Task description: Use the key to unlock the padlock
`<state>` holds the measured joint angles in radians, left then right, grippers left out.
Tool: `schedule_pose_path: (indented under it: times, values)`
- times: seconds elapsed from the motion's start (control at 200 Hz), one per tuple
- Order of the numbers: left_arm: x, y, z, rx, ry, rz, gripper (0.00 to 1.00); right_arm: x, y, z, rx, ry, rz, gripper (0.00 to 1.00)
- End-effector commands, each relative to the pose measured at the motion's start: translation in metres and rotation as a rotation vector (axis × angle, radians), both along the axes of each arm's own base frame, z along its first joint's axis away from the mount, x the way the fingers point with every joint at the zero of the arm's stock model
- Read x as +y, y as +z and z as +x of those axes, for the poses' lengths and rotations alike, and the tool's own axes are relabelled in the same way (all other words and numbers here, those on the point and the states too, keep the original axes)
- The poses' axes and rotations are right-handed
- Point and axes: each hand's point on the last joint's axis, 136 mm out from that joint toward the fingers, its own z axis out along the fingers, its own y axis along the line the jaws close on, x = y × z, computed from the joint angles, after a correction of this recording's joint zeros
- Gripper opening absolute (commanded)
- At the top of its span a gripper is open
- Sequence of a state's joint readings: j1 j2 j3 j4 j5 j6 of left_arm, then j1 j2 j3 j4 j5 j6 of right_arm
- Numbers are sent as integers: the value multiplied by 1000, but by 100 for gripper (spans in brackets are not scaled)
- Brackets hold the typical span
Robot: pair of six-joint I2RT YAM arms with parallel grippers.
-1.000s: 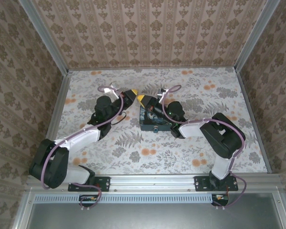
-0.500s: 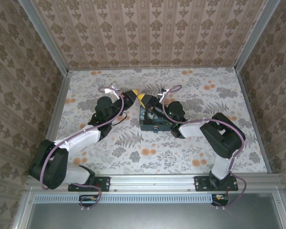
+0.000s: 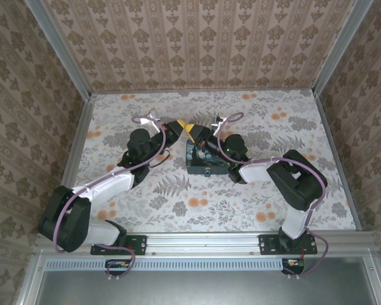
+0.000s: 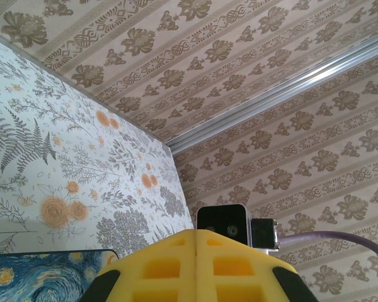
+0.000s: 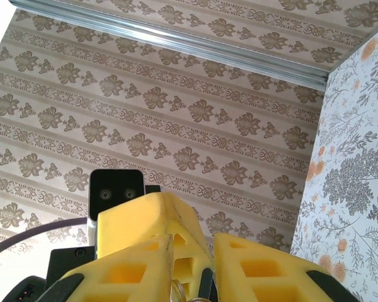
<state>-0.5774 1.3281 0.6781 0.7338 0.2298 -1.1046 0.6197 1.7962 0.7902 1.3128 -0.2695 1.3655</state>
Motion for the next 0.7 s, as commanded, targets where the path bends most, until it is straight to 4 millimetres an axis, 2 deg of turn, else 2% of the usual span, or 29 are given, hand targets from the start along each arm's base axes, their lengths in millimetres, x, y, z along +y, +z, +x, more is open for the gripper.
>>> schedule_pose_path:
  times: [0.0,0.42,0.695]
  values:
    - [0,18,-3,-49,-1,-16,0,-2,10,-8,-44,13,5,27]
    - [-1,15,-1,-44,4,-9,0,-2,9,-17,-57,33,-12,26]
    - [-1,14,0,-42,7,-6,0,7,10,-22,-71,65,-18,30]
